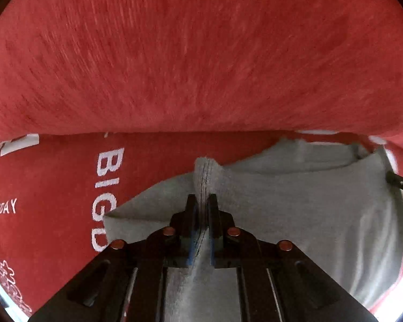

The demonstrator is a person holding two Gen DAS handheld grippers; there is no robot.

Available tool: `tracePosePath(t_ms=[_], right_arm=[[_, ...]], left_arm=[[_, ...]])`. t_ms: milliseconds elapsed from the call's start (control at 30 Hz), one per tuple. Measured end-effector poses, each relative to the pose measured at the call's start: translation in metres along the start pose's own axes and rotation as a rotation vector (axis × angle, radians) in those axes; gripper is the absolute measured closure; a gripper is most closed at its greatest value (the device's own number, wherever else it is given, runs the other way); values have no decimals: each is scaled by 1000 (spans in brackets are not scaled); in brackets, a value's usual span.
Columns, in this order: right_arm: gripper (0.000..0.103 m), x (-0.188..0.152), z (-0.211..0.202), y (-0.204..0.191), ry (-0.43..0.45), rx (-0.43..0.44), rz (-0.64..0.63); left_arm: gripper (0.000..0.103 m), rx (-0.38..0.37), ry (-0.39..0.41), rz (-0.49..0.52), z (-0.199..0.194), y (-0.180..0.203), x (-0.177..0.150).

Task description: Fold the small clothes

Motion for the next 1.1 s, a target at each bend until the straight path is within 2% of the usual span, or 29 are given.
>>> tracePosePath(t_ms=[33,100,133,167,200,267,367,533,633,800,867,933,1033,1100], right_arm=[[97,0,0,1,11,1,8],[94,0,-4,-2,17,-38,-3],[84,0,-6,-2,15,-83,-10],[79,0,-8,0,13,-103,-7],[76,0,-14,4,12,-129,19],[76,-2,-26,11,14,-136,65],[76,-19,-54,12,27,-71,78],[76,-76,-79,-13,-21,53,-22],[76,-119,-74,-27,-88,85,-62],[78,-173,-49,-24,-189,25,-99],[84,-180,-53,-16,-165,19,-129],[86,-188,-60,-8,-173,-30,-153],[86,-194,-70,12,-198,-36,-104],[85,-203,-78,30,-207,-22,-23]], left_arm=[[89,1,-4,-12,2,-3,0],[65,26,-10,-37,1,-11,2],[41,63,-4,-47,-2,-17,2],[35,99,9,-56,-7,-23,3],[35,112,16,-64,-13,-29,2],[35,88,5,-86,-26,-41,-2],[35,42,-4,-113,-53,-55,-21],[35,-6,-44,-107,-78,-54,-76],[35,3,-87,-90,-71,-43,-116],[34,71,-174,-102,-46,-51,-167],[23,66,-158,-115,-46,-60,-179],[22,82,-165,-113,-48,-71,-187],[22,56,-190,-133,-52,-85,-198],[22,54,-192,-136,-55,-89,-202]])
Point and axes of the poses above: each gripper's, at about its wrist camera, not at the fingertips, and z roughly the way its jaws point, y to its right, x to its top, the point moved 1 cm from there along z, roughly the way its jaws point, and after that the axes turned 4 degrees about -z, right-handed, at the moved point
